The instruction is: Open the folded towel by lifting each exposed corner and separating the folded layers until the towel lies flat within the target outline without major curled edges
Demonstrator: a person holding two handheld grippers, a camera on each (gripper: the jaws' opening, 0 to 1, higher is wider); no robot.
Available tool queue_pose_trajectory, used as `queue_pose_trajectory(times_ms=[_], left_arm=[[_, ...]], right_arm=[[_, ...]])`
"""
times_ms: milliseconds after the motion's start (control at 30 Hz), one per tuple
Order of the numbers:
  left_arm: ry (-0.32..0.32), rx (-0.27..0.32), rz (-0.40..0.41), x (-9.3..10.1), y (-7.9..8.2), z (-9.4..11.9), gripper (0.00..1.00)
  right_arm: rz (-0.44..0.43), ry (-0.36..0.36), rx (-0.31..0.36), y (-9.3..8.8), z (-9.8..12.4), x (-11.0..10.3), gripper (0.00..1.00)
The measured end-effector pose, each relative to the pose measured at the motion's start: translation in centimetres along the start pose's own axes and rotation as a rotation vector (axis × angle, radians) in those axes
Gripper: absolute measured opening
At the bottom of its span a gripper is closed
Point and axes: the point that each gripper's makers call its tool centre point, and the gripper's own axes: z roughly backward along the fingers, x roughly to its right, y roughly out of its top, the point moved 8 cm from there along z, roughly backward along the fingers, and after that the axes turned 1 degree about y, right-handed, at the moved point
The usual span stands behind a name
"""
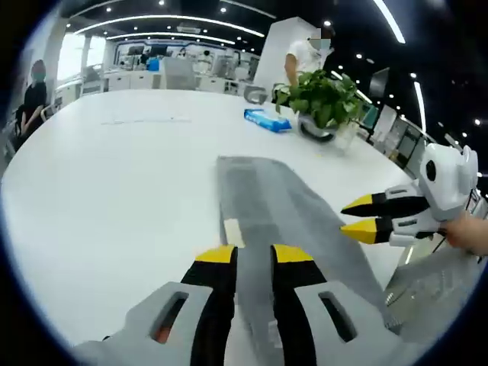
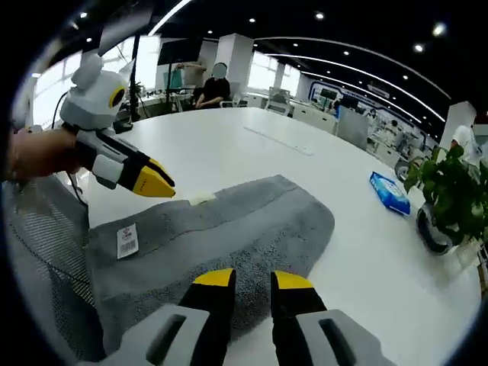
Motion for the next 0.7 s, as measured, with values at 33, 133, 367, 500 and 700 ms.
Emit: queue_pose_trajectory(times_ms=[33,133,367,500,700], left_arm=[[0.002,-0.004,-0.001,-0.1,-0.1,0.0,0.16],[-0.007,-0.051,-0.022,0.4,-0.6,-0.4,0.16],[0.003,-0.133,-0.085,0.8,-1.6,-0.8,0.13],[-0.016,-0.13,-0.088,0.9,-1.6,-0.7,0.03],[-0.003,-0.123,-0.14,1.2,-1.2,-0.4,0.01]], right_arm=[[-0.007,0.004,0.001,0.0,0.0,-0.1,0.16],[-0.039,0.027,-0.007,-0.3,-0.2,-0.4,0.16],[-0.068,0.059,-0.013,-0.5,-0.5,-0.8,0.15],[-0.08,0.077,-0.025,-0.6,-0.5,-1.1,0.13],[-0.126,0.097,0.01,0.4,-0.3,-1.2,0.12]])
